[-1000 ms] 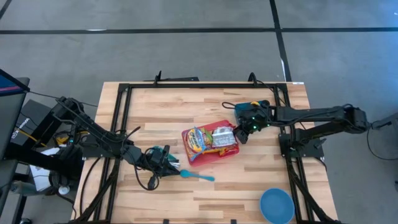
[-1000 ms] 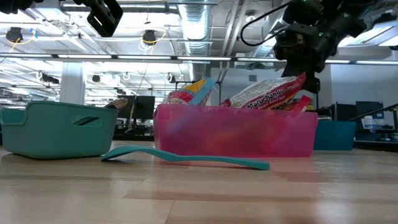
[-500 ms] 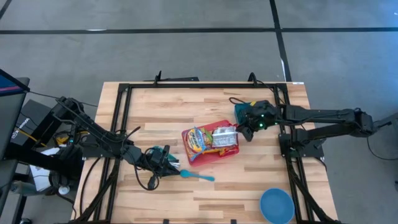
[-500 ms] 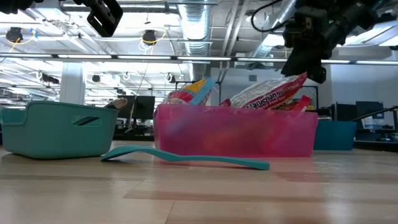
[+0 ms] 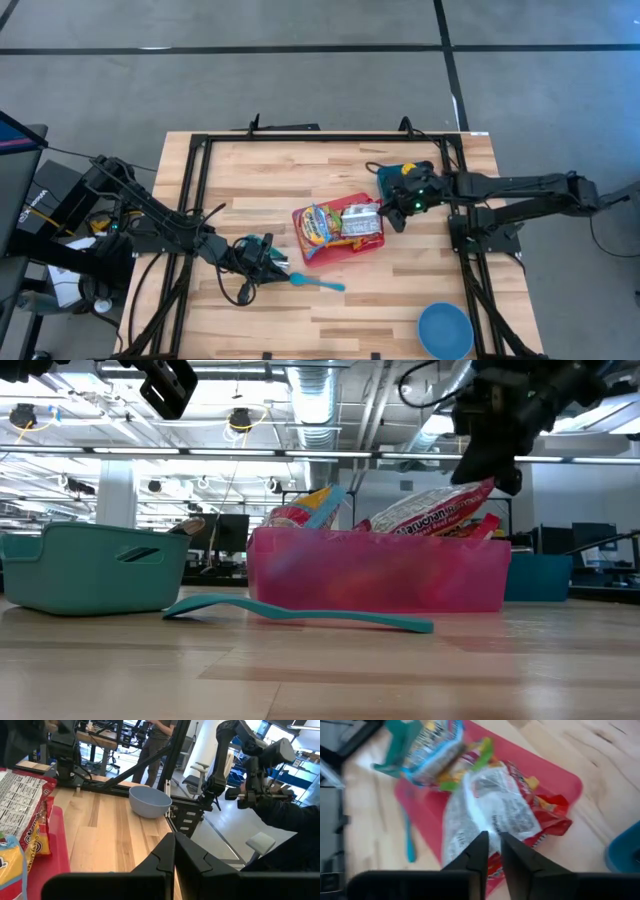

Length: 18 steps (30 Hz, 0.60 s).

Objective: Pick & Place Food Item
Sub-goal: Put the red noodle pack into the red bin

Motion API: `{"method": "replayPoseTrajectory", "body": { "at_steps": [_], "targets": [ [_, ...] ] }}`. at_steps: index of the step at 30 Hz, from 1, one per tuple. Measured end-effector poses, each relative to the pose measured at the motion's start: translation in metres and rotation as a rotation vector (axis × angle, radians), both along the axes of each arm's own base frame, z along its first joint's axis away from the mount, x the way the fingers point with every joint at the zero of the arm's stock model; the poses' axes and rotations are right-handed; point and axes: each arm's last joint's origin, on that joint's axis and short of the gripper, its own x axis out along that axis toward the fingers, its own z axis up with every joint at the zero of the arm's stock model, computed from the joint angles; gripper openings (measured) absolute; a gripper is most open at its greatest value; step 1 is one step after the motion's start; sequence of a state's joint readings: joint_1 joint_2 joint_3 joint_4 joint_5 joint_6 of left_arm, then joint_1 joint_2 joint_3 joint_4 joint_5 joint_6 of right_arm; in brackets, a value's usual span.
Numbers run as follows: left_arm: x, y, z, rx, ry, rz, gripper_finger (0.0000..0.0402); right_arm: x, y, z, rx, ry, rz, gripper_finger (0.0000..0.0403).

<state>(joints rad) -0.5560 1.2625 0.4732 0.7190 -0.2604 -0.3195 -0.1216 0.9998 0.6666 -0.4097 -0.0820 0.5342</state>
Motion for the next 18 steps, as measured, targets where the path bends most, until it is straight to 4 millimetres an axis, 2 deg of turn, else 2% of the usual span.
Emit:
{"method": "replayPoseTrajectory", "body": {
  "at_steps": [5, 12, 18],
  "targets": [
    [0.000, 0.000, 0.000, 0.000, 0.000, 0.000, 0.0000, 0.011, 0.000, -0.014, -0.026, 0.076, -0.018, 0.0006],
    [0.000, 0.000, 0.000, 0.000, 0.000, 0.000, 0.0000, 0.026, -0.003, -0.024, -0.040, 0.072, -0.023, 0.0010],
    [0.000, 0.000, 0.000, 0.000, 0.000, 0.000, 0.0000, 0.030, -0.003, -0.031, -0.043, 0.099, -0.018, 0.0003]
  ]
}}
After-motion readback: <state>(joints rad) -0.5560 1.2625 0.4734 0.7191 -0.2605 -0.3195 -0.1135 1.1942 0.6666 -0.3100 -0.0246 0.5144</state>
